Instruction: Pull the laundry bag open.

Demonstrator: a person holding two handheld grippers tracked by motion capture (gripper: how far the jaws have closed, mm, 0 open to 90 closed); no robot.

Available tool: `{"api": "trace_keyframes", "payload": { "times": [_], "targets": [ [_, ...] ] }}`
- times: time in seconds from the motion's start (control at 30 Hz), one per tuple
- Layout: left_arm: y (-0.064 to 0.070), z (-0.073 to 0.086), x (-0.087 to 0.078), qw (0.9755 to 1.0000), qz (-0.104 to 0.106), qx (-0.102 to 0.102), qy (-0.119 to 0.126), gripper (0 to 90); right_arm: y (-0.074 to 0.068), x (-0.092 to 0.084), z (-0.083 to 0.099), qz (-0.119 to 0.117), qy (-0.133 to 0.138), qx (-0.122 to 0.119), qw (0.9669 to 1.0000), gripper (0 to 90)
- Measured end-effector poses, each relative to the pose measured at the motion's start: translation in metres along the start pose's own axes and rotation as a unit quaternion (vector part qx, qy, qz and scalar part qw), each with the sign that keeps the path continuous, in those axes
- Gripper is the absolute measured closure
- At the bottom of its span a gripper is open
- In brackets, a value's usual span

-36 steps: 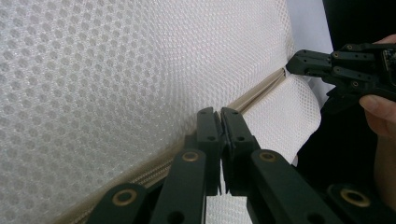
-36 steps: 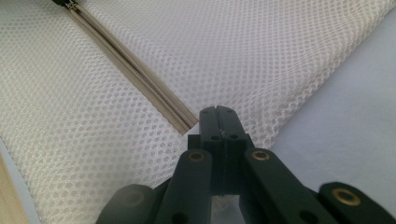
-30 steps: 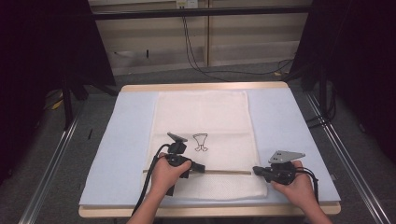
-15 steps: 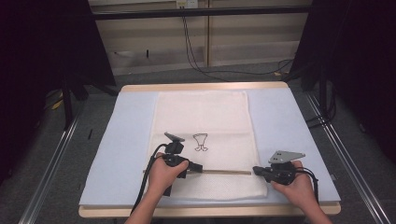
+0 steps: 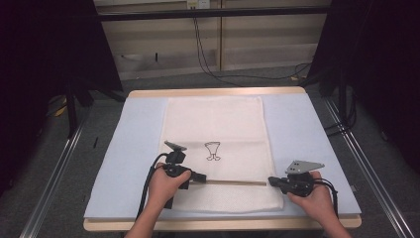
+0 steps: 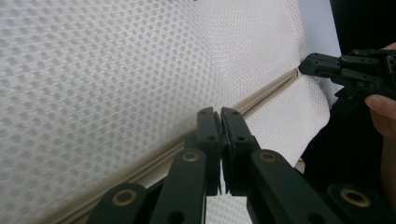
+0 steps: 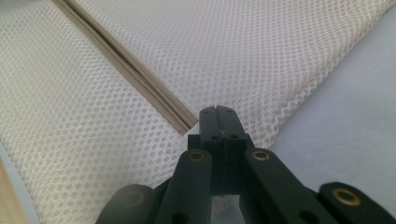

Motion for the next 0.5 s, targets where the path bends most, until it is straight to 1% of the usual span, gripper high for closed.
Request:
{"api": "trace_keyframes", "payload": {
  "times": [0.03, 0.07, 0.1, 0.13, 0.17, 0.2, 0.23, 0.27, 0.3, 0.37, 0.43, 0.47, 0.5],
  "targets": [
    [-0.001, 0.000, -0.002, 1.0000, -0.001, -0.001, 0.003, 87.3, 0.000, 0.000, 0.000, -0.001, -0.001, 0.002, 1.0000, 90.0],
    [-0.003, 0.000, -0.004, 1.0000, -0.007, 0.002, 0.004, 87.3, 0.000, 0.000, 0.000, -0.002, 0.001, 0.001, 1.0000, 90.0],
    [-0.005, 0.000, -0.007, 1.0000, -0.007, -0.001, 0.003, 87.3, 0.000, 0.000, 0.000, -0.002, 0.001, 0.003, 1.0000, 90.0],
    [-0.007, 0.001, -0.009, 0.9999, -0.007, -0.006, 0.008, 87.3, 0.000, 0.000, 0.000, -0.002, 0.001, 0.002, 1.0000, 90.0],
    [-0.009, 0.001, -0.012, 0.9999, -0.007, -0.005, 0.007, 87.3, 0.000, 0.000, 0.000, -0.002, 0.001, 0.003, 1.0000, 90.0],
    [-0.011, 0.001, -0.014, 0.9999, -0.005, -0.011, 0.008, 87.3, 0.000, 0.000, 0.000, -0.002, 0.002, 0.002, 1.0000, 90.0],
    [-0.015, 0.001, -0.017, 0.9999, -0.009, -0.008, 0.011, 87.3, 0.000, 0.000, 0.000, -0.002, 0.002, 0.002, 1.0000, 90.0],
    [-0.016, 0.002, -0.020, 0.9998, -0.006, -0.015, 0.012, 87.3, 0.000, 0.000, 0.000, -0.002, 0.002, 0.002, 1.0000, 90.0],
    [-0.018, 0.003, -0.022, 0.9998, -0.005, -0.017, 0.014, 87.3, 0.000, 0.000, 0.000, -0.003, 0.002, 0.001, 1.0000, 90.0],
    [-0.023, 0.004, -0.028, 0.9997, -0.006, -0.017, 0.016, 87.3, 0.000, 0.000, 0.000, -0.002, 0.001, 0.001, 1.0000, 90.0],
    [-0.026, 0.005, -0.032, 0.9996, -0.003, -0.018, 0.021, 87.3, 0.000, 0.000, 0.000, -0.001, 0.001, 0.000, 1.0000, 90.0],
    [-0.027, 0.006, -0.035, 0.9996, -0.007, -0.019, 0.022, 87.3, 0.000, 0.000, 0.000, -0.001, 0.001, 0.000, 1.0000, 90.0],
    [-0.029, 0.007, -0.037, 0.9994, -0.002, -0.022, 0.026, 87.3, 0.000, 0.000, 0.000, -0.001, 0.001, 0.000, 1.0000, 90.0]
  ]
}}
Point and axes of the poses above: each handheld gripper's, and its own axes: x roughly forward along the jaws, z roughly out of its underside, y roughly to its right, the point moved 1 cm from there along x, roughly forward along the jaws, and after that the axes turned 11 degrees about -x, right-handed, at the moved point
